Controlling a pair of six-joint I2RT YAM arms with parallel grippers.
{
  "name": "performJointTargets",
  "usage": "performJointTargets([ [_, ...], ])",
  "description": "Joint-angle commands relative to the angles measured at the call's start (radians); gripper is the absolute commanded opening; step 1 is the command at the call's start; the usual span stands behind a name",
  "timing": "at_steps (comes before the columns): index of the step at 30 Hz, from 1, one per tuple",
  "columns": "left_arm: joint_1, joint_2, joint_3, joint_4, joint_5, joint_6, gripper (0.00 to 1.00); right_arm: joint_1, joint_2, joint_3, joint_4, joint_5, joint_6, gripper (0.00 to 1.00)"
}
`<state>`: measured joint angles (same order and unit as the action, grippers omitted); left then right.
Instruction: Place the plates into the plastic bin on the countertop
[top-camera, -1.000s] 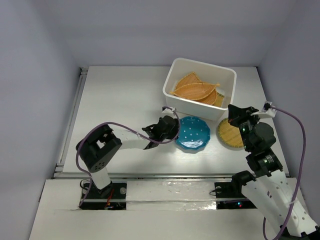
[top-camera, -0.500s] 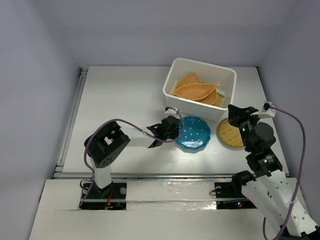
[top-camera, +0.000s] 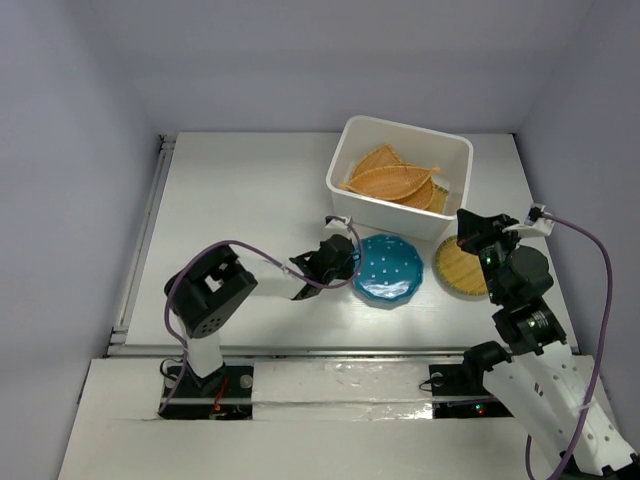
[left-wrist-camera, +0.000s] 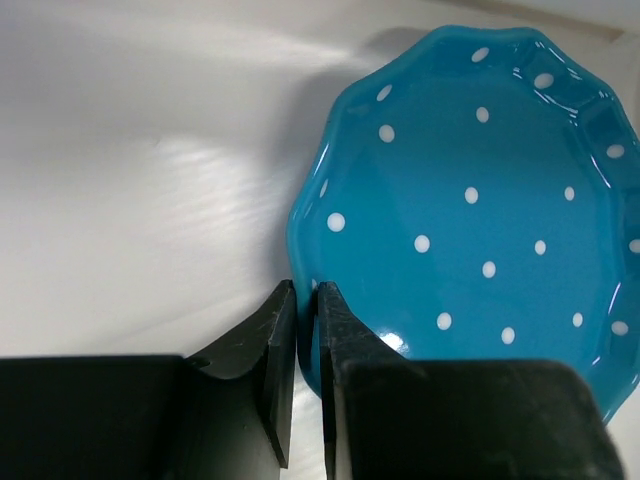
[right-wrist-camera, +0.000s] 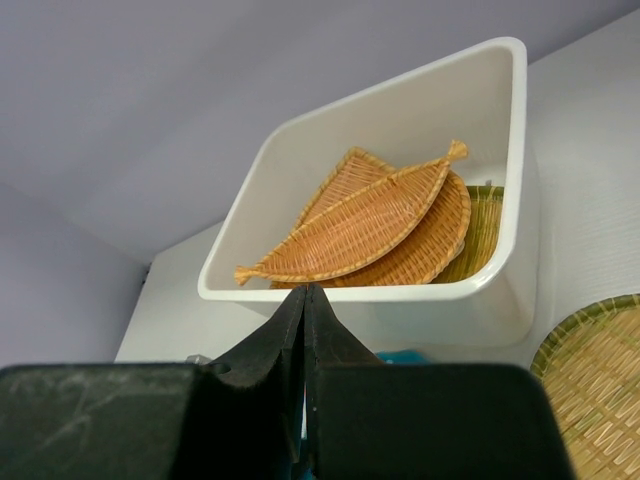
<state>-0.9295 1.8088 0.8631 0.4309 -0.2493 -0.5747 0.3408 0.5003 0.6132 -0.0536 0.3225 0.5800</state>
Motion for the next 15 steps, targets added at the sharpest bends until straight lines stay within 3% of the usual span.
performJointTargets([
  [1,-0.003,-0.112,-0.079,-0.049,-0.051,0.023,0.0,-0.003,-0.009,0.011,0.018,0.015,-0.011,0.04],
  [7,0.035,-0.305,-0.188,0.029,0.036,-0.026,0.0,-0.003,-0.011,0.01,0.021,0.009,-0.006,0.04],
  [15,0.109,-0.408,-0.297,0.14,0.185,-0.089,0.0,-0.003,-0.026,0.013,0.009,0.012,-0.009,0.05],
])
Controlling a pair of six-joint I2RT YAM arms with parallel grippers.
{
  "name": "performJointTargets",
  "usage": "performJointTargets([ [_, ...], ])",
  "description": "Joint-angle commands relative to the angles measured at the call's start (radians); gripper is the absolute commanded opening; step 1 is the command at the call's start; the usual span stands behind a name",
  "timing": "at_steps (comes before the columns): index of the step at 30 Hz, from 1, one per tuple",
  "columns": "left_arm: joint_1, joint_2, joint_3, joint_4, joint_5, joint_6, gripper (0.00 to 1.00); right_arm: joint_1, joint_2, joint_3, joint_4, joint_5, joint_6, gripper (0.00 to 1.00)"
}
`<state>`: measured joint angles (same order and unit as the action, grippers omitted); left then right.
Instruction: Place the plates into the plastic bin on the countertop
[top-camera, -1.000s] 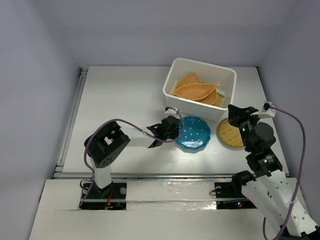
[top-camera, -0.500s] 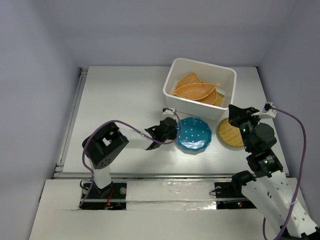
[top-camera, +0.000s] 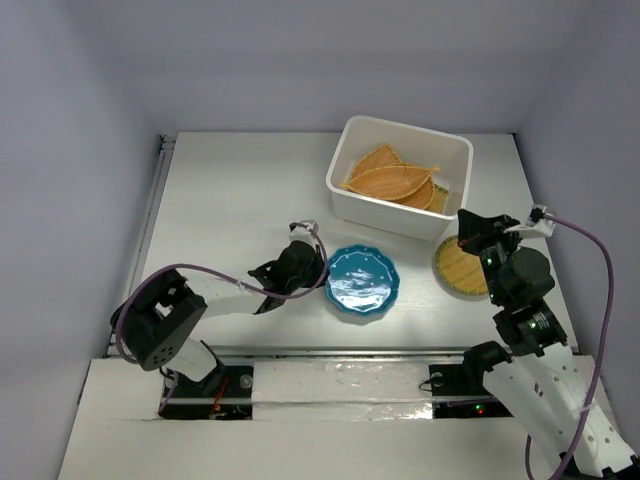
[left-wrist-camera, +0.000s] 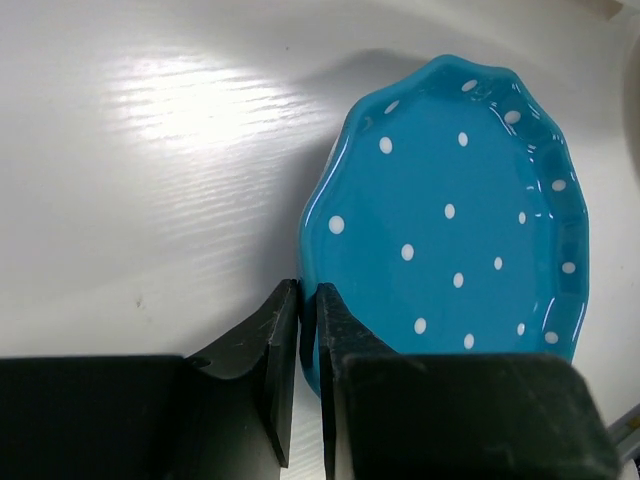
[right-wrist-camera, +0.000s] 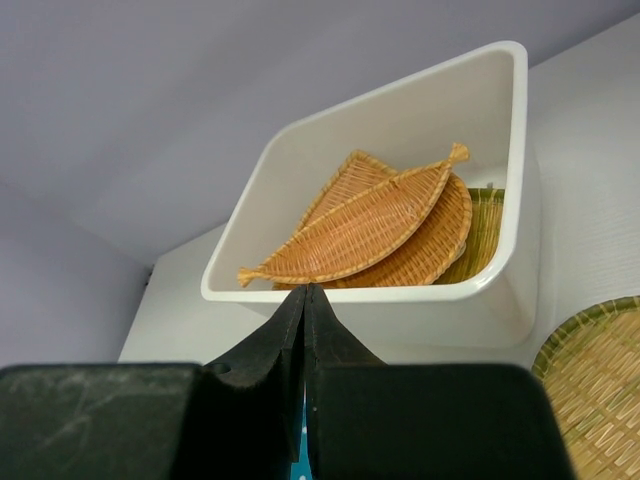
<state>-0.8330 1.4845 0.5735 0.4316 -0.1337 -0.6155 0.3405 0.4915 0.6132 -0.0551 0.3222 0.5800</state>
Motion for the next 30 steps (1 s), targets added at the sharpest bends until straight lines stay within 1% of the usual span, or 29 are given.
performJointTargets([
  [1,0.012,-0.099,-0.012,0.139,0.075,-0.052,0.0,-0.003,-0.019,0.013,0.008,0.015,-0.011,0.04],
  [8,0.083,-0.272,-0.03,0.102,0.129,-0.059,0.0,-0.003,-0.014,0.014,0.02,0.006,-0.008,0.05],
  [9,0.092,-0.291,-0.037,0.098,0.17,-0.066,0.0,-0.003,-0.013,0.014,0.021,0.006,-0.008,0.04],
  [11,0.107,-0.338,-0.04,0.087,0.183,-0.07,0.0,-0.003,-0.013,0.013,0.021,0.006,-0.008,0.05],
  [13,0.135,-0.371,-0.038,0.069,0.203,-0.073,0.0,-0.003,-0.013,0.013,0.023,0.006,-0.009,0.05],
  [20,0.179,-0.472,0.006,0.006,0.262,-0.081,0.0,-0.003,-0.014,0.016,0.021,0.005,-0.011,0.05],
  [24,0.199,-0.507,0.098,-0.059,0.296,-0.069,0.0,-0.003,-0.019,0.022,0.023,0.006,-0.012,0.05],
  [29,0.232,-0.488,0.213,-0.096,0.338,-0.058,0.0,-0.003,-0.016,0.028,0.021,0.005,-0.012,0.05],
  [30,0.242,-0.48,0.256,-0.103,0.341,-0.05,0.0,-0.003,-0.019,0.028,0.021,0.006,-0.012,0.05],
])
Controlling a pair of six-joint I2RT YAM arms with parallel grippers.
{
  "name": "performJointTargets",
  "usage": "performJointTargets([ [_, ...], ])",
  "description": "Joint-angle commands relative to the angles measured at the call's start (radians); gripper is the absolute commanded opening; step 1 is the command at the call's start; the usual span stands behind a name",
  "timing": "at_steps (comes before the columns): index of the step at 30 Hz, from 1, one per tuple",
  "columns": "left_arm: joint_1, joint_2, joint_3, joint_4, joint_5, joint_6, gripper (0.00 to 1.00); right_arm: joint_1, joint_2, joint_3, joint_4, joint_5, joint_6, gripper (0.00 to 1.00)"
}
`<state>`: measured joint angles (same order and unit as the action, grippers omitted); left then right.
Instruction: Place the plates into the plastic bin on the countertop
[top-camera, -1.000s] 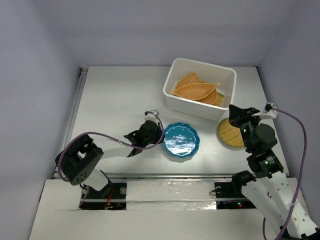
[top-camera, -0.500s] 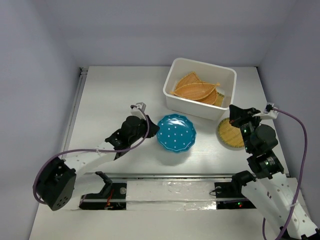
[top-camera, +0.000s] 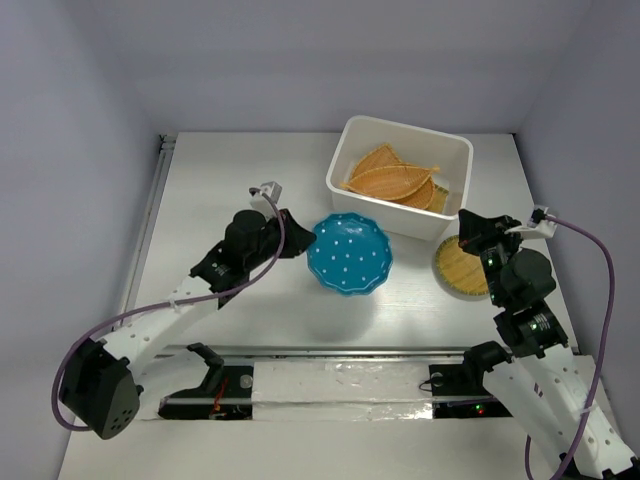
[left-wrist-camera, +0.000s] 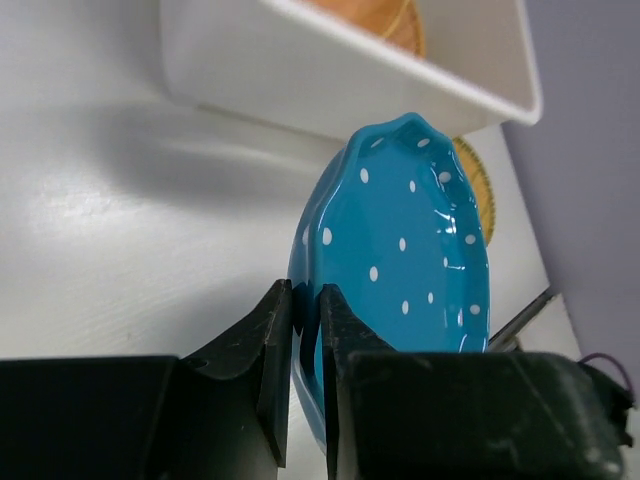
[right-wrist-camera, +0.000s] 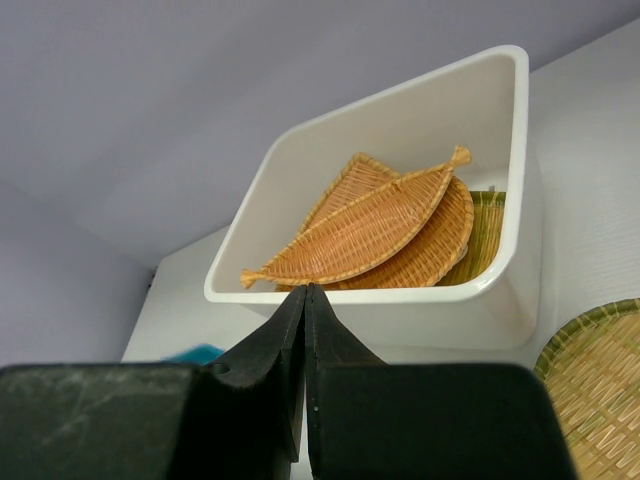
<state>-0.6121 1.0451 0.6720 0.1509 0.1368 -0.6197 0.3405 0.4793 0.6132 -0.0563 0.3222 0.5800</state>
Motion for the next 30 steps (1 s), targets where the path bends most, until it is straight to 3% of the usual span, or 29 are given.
performJointTargets([
  [1,0.031,-0.03,0.182,0.17,0.066,-0.04,0.0,-0.003,-0.013,0.03,0.023,0.008,-0.012,0.05],
  [7,0.084,0.124,0.415,0.159,0.133,-0.034,0.0,-0.003,-0.028,0.052,0.001,0.009,-0.022,0.05],
  [18,0.094,0.67,0.961,0.162,0.13,-0.064,0.0,-0.003,-0.053,0.063,-0.01,-0.035,-0.025,0.06],
  [23,0.084,0.87,1.13,0.159,0.107,-0.074,0.0,-0.003,-0.053,0.06,-0.022,-0.032,-0.042,0.06],
  [30,0.055,1.026,1.319,0.06,0.066,-0.023,0.0,-0.003,-0.042,0.045,-0.011,-0.041,-0.042,0.06],
])
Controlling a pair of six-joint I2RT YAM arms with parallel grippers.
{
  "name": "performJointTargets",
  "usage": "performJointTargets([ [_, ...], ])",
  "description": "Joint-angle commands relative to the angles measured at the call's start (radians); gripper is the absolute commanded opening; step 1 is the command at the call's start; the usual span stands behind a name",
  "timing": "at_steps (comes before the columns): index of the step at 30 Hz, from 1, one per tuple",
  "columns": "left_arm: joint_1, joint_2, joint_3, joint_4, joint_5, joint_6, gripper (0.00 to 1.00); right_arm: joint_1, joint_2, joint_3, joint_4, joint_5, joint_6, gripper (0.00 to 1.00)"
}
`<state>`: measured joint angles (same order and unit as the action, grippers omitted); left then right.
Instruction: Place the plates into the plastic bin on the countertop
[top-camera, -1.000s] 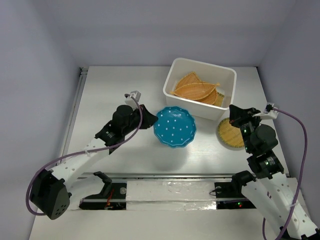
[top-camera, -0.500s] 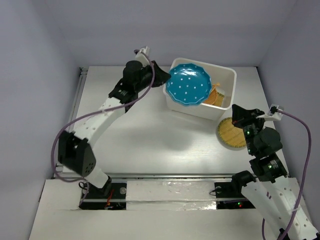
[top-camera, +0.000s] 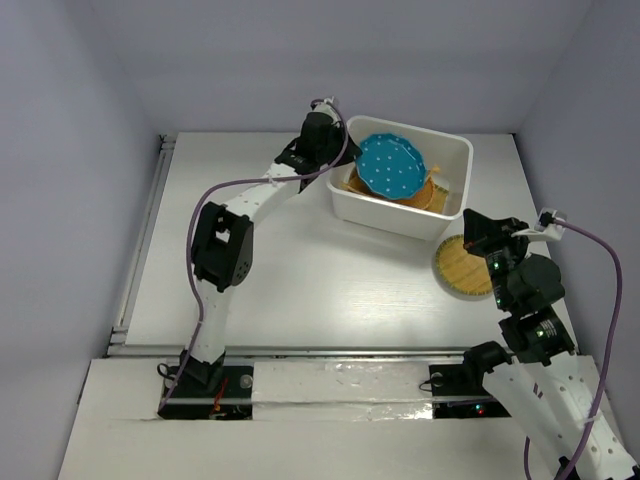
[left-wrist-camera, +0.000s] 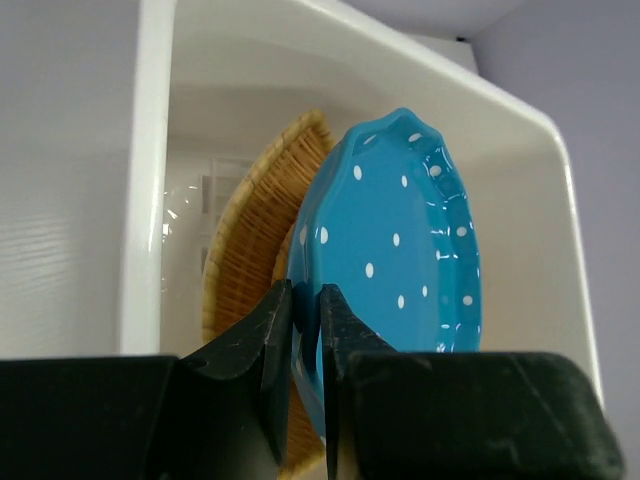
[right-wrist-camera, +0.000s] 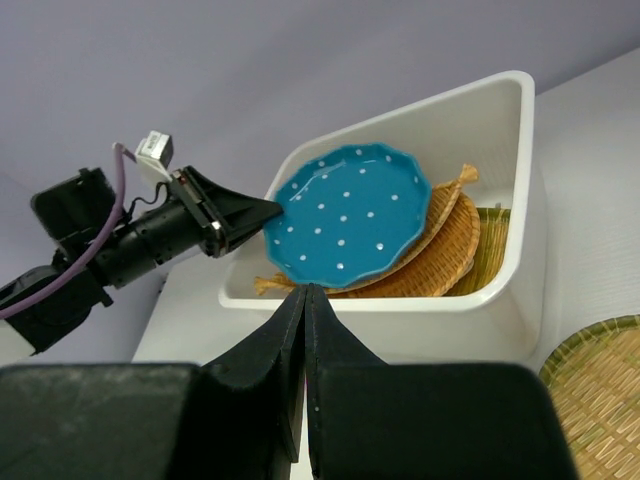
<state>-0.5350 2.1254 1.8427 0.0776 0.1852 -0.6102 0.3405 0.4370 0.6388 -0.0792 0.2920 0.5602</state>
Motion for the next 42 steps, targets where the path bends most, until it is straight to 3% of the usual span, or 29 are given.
performJointTargets([
  [1,-0.022,-0.044,0.156,0.122,0.011,-0.028,0.0,-0.003,-0.001,0.018,0.013,-0.01,-0.02,0.06],
  [4,-0.031,-0.041,0.144,0.088,-0.045,0.019,0.14,-0.003,-0.011,0.009,0.009,-0.005,-0.02,0.06],
  [5,-0.031,-0.053,0.138,0.08,-0.065,0.05,0.27,-0.003,-0.015,0.007,0.007,-0.002,-0.02,0.06],
  [8,-0.04,-0.096,0.101,0.079,-0.105,0.082,0.5,-0.003,-0.015,0.001,0.007,-0.002,-0.017,0.06],
  [11,-0.049,-0.172,0.046,0.093,-0.15,0.116,0.6,-0.003,-0.014,-0.001,0.007,-0.004,-0.014,0.06],
  [14,-0.091,-0.31,-0.074,0.151,-0.219,0.167,0.62,-0.003,-0.014,0.004,0.007,0.001,-0.013,0.06],
  [18,-0.213,-0.543,-0.366,0.316,-0.32,0.219,0.59,-0.003,-0.015,0.012,0.006,0.013,-0.014,0.06],
  [19,-0.239,-0.582,-0.499,0.344,-0.319,0.211,0.58,-0.003,-0.015,0.013,0.006,0.015,-0.014,0.06],
  [23,-0.324,-0.732,-0.791,0.45,-0.279,0.075,0.49,-0.003,-0.015,0.025,-0.002,0.018,-0.014,0.06],
  [28,-0.45,-0.699,-1.016,0.553,-0.262,-0.097,0.42,-0.003,-0.052,0.047,-0.028,0.024,-0.011,0.06],
  [34,-0.525,-0.498,-0.984,0.689,-0.152,-0.232,0.48,-0.003,-0.093,0.094,-0.083,0.026,-0.017,0.07],
  [38,-0.543,-0.284,-0.892,0.749,-0.08,-0.302,0.55,-0.003,-0.127,0.142,-0.136,0.045,-0.031,0.2],
  [42,-0.565,-0.119,-0.783,0.8,-0.013,-0.38,0.57,-0.003,-0.156,0.163,-0.163,0.039,-0.036,0.24],
])
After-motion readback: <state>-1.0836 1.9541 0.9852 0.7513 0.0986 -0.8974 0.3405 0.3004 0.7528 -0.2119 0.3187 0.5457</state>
